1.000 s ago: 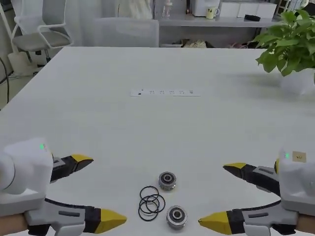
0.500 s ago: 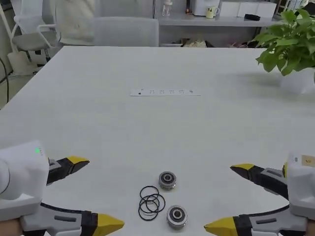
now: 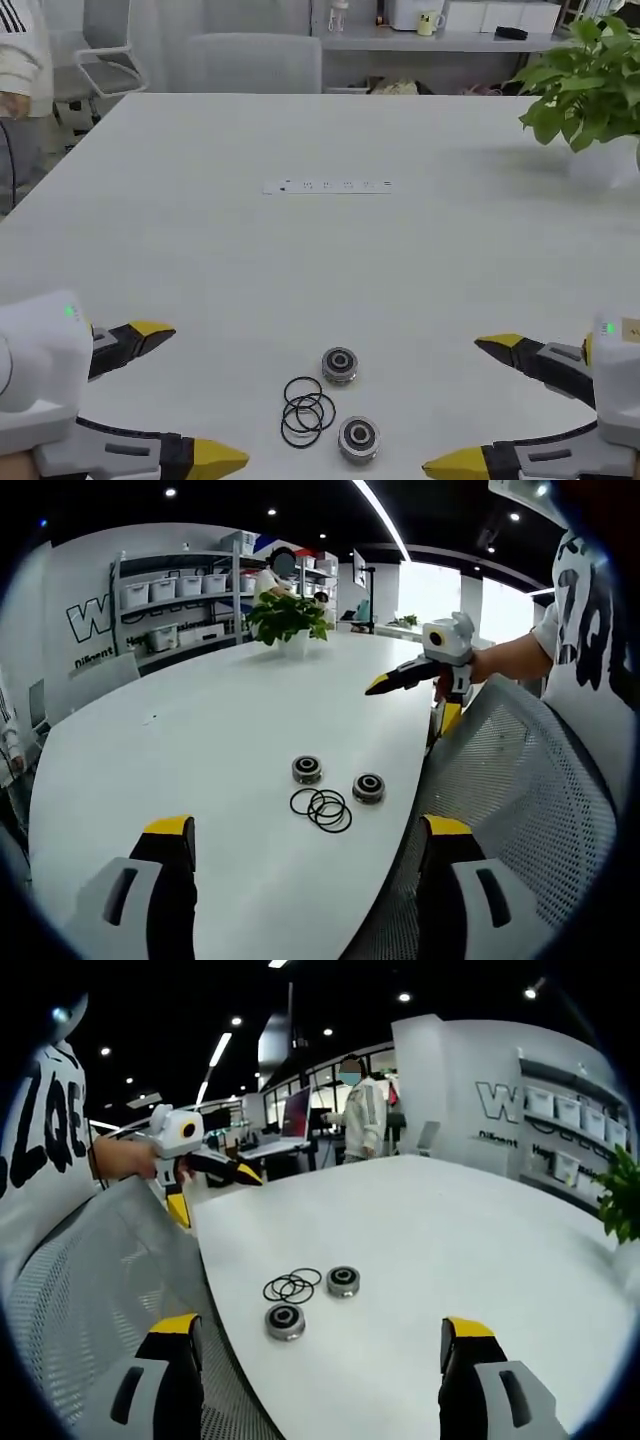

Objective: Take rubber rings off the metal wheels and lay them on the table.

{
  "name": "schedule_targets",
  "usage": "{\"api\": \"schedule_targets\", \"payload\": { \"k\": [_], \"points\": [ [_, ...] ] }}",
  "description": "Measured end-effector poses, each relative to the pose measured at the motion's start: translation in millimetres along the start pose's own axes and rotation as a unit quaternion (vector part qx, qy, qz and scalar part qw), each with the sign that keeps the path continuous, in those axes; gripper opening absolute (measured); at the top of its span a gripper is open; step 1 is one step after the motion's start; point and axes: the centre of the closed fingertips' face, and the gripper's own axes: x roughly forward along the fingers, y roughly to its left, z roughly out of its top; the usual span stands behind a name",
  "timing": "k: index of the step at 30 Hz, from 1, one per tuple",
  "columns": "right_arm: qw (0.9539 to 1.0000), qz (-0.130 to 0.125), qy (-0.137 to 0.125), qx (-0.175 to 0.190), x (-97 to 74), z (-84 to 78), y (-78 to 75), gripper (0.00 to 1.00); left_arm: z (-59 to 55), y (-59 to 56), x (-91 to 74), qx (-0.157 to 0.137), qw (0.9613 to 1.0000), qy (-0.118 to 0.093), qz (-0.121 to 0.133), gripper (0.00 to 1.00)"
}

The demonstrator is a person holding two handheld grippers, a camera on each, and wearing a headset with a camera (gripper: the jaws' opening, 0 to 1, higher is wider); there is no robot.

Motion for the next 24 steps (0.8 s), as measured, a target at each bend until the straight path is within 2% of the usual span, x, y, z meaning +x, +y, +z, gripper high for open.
{"api": "schedule_targets", "payload": {
  "k": [24],
  "points": [
    [0.9999,-0.005,0.008,-0.006,-3.2,-3.4,-0.4,0.99,-1.4,-1.6,-0.6,0.001,1.0,0.003,0.003,0.92]
  ]
}}
